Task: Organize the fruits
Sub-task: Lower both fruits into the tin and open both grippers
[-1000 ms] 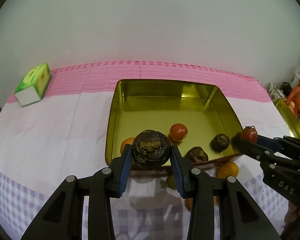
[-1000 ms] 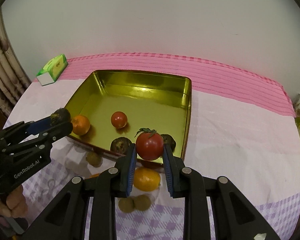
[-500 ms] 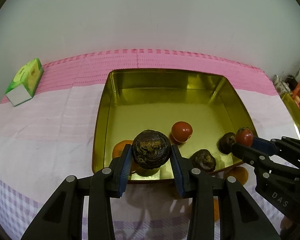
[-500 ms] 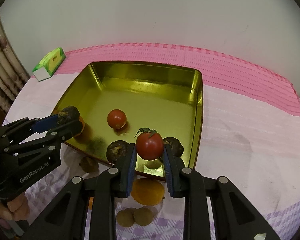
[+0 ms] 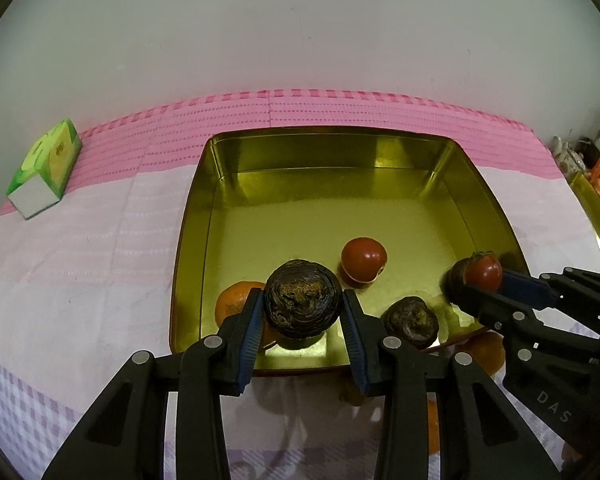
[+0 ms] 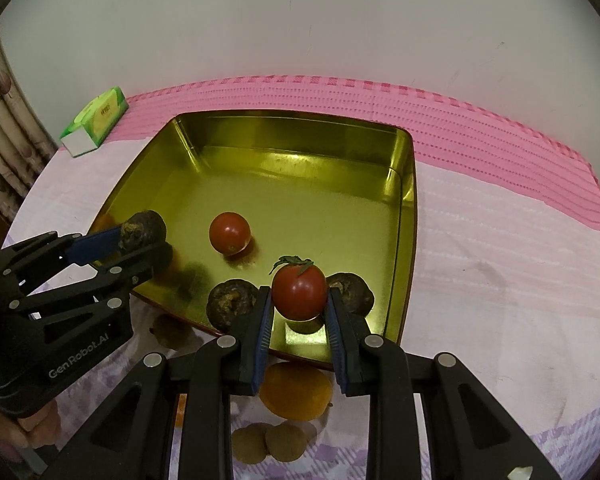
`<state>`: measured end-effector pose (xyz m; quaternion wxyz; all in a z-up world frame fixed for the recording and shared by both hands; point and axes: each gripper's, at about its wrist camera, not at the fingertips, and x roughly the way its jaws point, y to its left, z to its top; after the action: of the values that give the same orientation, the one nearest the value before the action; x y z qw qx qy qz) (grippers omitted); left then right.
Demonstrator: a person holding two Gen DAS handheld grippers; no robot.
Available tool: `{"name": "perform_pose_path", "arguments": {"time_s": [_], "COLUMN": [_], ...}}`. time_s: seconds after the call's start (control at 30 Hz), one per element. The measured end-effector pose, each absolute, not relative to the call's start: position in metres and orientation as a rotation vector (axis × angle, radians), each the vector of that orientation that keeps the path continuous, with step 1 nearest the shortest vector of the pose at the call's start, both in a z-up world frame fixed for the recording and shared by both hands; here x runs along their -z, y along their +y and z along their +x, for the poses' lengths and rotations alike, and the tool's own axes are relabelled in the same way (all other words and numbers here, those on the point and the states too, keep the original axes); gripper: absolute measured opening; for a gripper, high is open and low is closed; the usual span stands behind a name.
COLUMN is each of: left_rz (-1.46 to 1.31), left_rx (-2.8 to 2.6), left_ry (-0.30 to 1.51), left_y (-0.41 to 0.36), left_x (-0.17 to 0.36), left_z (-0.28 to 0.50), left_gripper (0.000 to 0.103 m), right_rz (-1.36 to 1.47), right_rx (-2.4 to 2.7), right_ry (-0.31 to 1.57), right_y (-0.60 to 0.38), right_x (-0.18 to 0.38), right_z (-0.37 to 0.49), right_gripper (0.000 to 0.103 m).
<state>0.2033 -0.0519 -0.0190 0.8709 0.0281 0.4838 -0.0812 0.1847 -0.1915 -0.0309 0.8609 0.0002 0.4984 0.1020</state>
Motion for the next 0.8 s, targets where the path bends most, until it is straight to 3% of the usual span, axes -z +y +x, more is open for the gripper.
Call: {"name": "perform_pose_path", "arguments": {"time_s": [0.8], "left_rz": [0.061], "left_rx": [0.159], "left_ry": [1.004], "left_y": [-0.051], "left_x": [0.009], "left_z": [0.190], "left_gripper": [0.048], "right_rz": [0.013], "right_rx": [-0.197], "right_ry": [1.015], "right_y": [-0.194], "right_x": [0.016], "right_z": [0.169], "right_gripper": [0.029]}}
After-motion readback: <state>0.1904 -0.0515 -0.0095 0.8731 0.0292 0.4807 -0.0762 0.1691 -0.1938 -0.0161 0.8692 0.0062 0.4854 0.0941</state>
